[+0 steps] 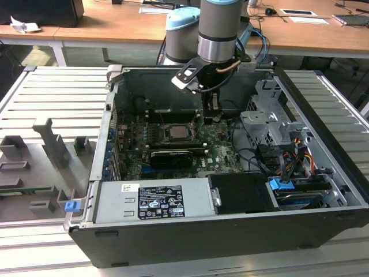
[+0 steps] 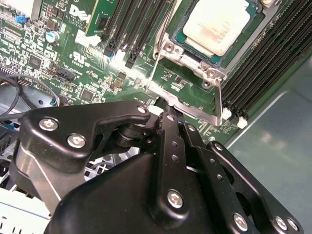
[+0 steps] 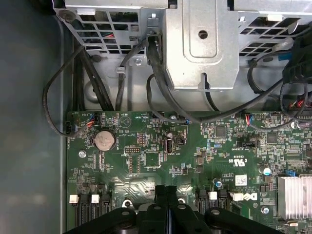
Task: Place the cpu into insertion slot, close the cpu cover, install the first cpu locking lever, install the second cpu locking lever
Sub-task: 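Close the cpu cover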
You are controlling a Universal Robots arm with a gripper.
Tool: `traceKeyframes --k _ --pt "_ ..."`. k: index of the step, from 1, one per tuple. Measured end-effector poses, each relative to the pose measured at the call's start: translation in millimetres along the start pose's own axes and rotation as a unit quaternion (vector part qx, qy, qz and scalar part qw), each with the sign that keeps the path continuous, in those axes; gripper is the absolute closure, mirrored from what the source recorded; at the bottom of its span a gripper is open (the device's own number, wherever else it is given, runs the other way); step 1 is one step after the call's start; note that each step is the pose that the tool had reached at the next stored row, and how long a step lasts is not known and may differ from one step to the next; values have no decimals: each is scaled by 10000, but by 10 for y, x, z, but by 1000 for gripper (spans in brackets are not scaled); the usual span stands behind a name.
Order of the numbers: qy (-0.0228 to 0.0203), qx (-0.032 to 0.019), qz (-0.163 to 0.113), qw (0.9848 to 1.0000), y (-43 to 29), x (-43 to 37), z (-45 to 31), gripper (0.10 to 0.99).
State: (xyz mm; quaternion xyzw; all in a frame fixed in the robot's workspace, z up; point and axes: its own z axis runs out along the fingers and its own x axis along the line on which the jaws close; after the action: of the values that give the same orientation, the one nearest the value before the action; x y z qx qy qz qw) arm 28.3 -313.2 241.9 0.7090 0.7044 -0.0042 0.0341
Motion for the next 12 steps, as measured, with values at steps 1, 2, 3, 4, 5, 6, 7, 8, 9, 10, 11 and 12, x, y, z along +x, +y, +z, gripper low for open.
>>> traceKeyframes --k 1,2,3,4,5,6,7,8,9,10,11,12 --pt "0 0 0 10000 -19 0 -1 976" --pt "0 0 0 10000 -32 0 -1 976" --pt "0 0 0 10000 -41 0 -2 976" --pt "0 0 0 10000 -56 0 -2 976" --pt "0 0 0 10000 -64 -1 -2 976" --pt "0 0 0 10000 -69 -1 -3 976" --pt "0 0 0 10000 -76 -1 -3 976" --pt "0 0 0 10000 -82 -1 -3 976" --pt "0 0 0 10000 -89 -1 -3 976" --pt "0 0 0 10000 -95 -1 -4 976" --pt "0 0 0 10000 -107 -1 -4 976" --pt "0 0 0 10000 -116 -1 -4 976"
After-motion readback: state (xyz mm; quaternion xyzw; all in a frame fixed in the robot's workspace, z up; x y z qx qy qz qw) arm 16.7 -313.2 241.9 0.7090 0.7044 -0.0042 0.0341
